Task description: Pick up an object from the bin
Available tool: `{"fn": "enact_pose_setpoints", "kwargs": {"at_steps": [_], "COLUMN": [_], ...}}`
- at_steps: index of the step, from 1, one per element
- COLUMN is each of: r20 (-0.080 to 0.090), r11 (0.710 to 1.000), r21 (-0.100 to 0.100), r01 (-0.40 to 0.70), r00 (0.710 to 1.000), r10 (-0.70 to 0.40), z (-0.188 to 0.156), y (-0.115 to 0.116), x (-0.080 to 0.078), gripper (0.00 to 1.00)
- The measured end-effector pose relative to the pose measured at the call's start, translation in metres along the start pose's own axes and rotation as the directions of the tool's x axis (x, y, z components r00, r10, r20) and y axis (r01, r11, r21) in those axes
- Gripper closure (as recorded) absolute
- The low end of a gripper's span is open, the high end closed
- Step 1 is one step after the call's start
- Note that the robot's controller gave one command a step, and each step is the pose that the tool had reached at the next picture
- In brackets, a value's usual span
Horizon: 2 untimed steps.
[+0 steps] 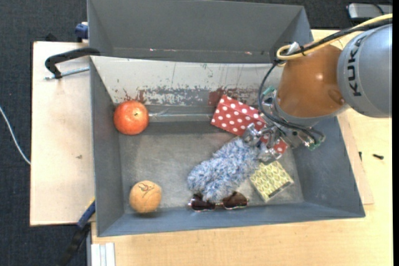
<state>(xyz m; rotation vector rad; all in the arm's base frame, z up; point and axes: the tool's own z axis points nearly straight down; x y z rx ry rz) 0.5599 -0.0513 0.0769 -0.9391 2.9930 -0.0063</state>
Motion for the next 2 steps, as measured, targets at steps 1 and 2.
{"fn": "enact_pose_setpoints", "kwargs": {"at_steps": [1,2], "r20": [0.000,0.002], "r11": [1.000,1.000], "r21": [0.000,-0.003], "r01": [0.000,0.016], "r00": [1.000,1.000], "r10": [0.000,-0.016], "z": [0.000,-0.129], "y": [0.000,-0.002], "x": [0.000,-0.008], "gripper": [1.00,1.00]}}
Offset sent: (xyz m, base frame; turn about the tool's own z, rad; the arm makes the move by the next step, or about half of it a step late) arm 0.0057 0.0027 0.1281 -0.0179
